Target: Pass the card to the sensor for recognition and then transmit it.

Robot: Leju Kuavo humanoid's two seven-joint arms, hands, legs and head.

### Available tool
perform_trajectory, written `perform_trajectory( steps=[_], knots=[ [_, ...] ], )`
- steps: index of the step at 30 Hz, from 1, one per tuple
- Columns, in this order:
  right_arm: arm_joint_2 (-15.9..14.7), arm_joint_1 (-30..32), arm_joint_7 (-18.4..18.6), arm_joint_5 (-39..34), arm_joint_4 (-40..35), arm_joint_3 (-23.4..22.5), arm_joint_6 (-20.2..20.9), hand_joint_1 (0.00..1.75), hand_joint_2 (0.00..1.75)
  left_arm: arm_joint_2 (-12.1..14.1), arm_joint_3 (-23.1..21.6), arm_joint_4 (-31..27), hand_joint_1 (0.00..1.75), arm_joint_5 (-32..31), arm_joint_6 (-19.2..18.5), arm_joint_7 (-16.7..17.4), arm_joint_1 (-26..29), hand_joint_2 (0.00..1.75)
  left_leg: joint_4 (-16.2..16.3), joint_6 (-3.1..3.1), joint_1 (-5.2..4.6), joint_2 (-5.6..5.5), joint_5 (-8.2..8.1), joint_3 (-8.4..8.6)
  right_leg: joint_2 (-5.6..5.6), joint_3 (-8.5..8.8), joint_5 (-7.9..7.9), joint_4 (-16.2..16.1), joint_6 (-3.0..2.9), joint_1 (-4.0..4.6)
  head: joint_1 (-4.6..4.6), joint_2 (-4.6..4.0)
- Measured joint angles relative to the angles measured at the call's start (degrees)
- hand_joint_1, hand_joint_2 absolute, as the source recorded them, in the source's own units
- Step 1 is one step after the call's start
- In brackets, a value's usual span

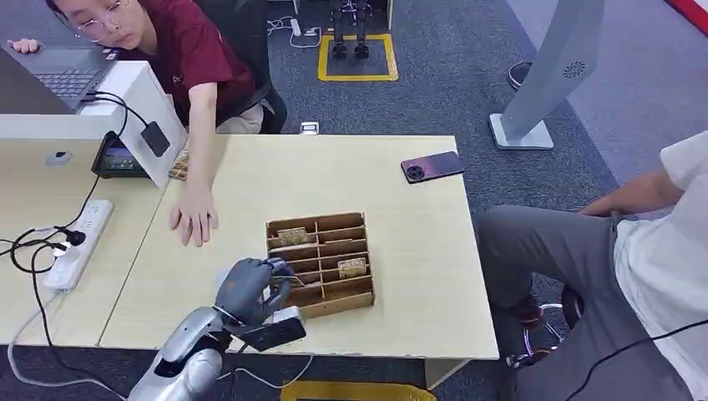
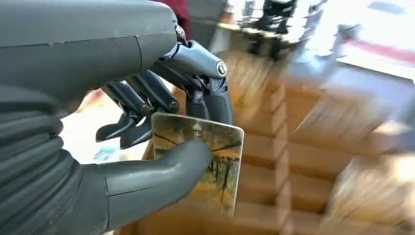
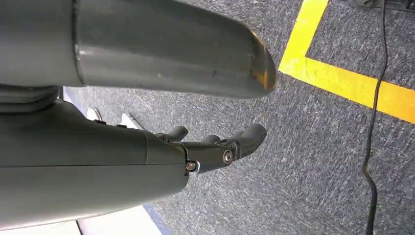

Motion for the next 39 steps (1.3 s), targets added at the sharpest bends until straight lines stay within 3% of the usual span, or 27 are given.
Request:
perform_trajectory(
  steps=[4, 8, 12, 18, 21, 24, 30, 39],
  knots=[
    [0.00, 0.02, 0.20, 0.00, 0.00, -0.35, 0.20, 0.00, 0.00, 2.74, 2.00, -9.31, 1.75, 10.66, -5.53, -0.12, -5.48, 1.75, 0.00, 0.00, 0.01, -0.07, 0.06, -0.08, -0.04, -0.03, 0.04, 0.02, -0.01, 0.01, -0.02, 0.00],
    [0.00, 0.18, 0.55, 0.00, 0.00, -0.64, 0.33, 0.00, 0.00, 5.32, 6.45, -18.04, 1.75, 18.41, -12.08, 3.03, -15.14, 1.75, -0.01, -0.02, 0.01, -0.07, 0.11, -0.09, -0.04, -0.01, 0.10, 0.04, -0.03, -0.01, -0.04, 0.00],
    [0.02, 0.25, 0.57, 0.00, 0.00, -0.90, 0.42, 0.00, 0.00, 6.24, 8.51, -22.13, 1.75, 21.65, -13.22, 4.23, -20.25, 1.75, 0.02, -0.06, 0.02, -0.05, 0.14, -0.08, -0.03, -0.06, 0.12, 0.04, -0.07, 0.03, -0.04, 0.02],
    [0.06, 0.17, 1.14, 0.00, 0.02, -1.07, 1.18, 0.00, 0.00, 7.48, 10.19, -23.79, 1.75, 27.06, -16.13, 9.34, -30.97, 1.75, 0.01, -0.02, 0.00, -0.11, 0.19, -0.13, -0.08, -0.06, 0.13, 0.04, -0.06, -0.03, 0.00, 0.00],
    [0.13, 0.14, 1.22, 0.00, 0.02, -1.05, 1.38, 0.00, 0.00, 7.75, 10.25, -23.35, 1.75, 19.65, -12.00, 11.20, -31.07, 1.75, 0.01, -0.03, -0.02, -0.08, 0.18, -0.11, -0.05, -0.06, 0.13, 0.04, -0.06, -0.02, 0.00, 0.02],
    [0.13, 0.10, 1.22, 0.00, 0.02, -0.85, 1.42, 0.00, 0.00, 7.53, 10.23, -20.24, 1.75, 2.32, -3.15, 14.18, -29.57, 1.75, 0.00, -0.03, -0.02, -0.07, 0.18, -0.10, -0.05, -0.07, 0.13, 0.03, -0.06, -0.02, 0.00, 0.00],
    [-0.02, -0.13, 1.09, 0.00, 0.02, 0.52, 1.38, 0.00, 0.00, 6.35, 10.14, -9.22, 1.75, -24.73, 9.68, 20.69, -27.74, 1.75, 0.01, -0.03, -0.01, -0.07, 0.20, -0.10, -0.04, -0.07, 0.14, 0.03, -0.06, -0.02, -0.06, 0.00],
    [-0.39, -0.33, 1.05, 0.00, 0.02, 2.12, 1.16, 0.00, 0.00, 3.72, 10.21, 2.30, 1.75, -29.29, 12.23, 22.83, -28.89, 1.75, 0.01, -0.03, -0.01, -0.10, 0.20, -0.13, -0.07, -0.08, 0.17, 0.02, -0.10, -0.02, -0.06, 0.02]
  ],
)
